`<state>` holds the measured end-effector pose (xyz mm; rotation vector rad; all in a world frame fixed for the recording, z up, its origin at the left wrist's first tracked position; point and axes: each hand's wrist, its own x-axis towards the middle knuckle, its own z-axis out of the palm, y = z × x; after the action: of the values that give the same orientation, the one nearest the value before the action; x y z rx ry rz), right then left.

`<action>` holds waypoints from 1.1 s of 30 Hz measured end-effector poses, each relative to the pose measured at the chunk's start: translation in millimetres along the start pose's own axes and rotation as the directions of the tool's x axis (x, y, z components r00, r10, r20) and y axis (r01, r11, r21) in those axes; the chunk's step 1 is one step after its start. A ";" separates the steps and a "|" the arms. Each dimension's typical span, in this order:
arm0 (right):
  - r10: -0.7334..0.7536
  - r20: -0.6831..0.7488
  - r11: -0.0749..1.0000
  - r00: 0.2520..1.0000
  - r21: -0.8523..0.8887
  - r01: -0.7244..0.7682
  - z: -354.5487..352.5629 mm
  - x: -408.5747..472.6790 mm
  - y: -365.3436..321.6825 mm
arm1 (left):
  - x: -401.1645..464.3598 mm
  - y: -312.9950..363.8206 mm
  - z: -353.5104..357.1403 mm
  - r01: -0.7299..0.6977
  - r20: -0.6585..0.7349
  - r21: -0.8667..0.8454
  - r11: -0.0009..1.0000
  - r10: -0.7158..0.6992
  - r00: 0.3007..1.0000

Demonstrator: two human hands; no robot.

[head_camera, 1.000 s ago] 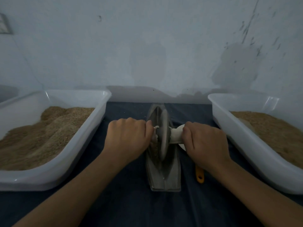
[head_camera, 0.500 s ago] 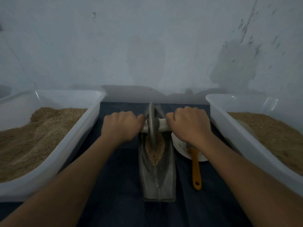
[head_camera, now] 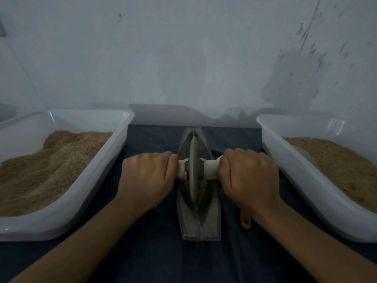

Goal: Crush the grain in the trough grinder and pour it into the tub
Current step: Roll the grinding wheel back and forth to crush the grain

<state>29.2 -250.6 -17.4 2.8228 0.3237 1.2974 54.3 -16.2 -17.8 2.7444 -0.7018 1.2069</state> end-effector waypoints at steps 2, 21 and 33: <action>0.054 0.061 0.998 0.997 0.010 -0.055 8.0 9.1 2.4 | 15.4 -2.4 10.2 -0.061 0.081 0.179 0.982 0.047 0.996; 0.000 -0.060 0.995 0.998 0.102 0.007 5.9 -6.4 3.8 | -2.3 10.4 -17.9 0.002 0.137 0.149 0.989 -0.023 0.990; 0.101 0.213 0.995 0.972 -0.043 -0.094 31.3 45.5 15.3 | 39.9 -13.0 30.9 -0.107 0.321 0.246 0.963 0.024 0.947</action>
<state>84.3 -254.5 -2.2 2.9476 0.1580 0.9855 104.5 -27.0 -9.1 3.2048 -0.7109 0.9368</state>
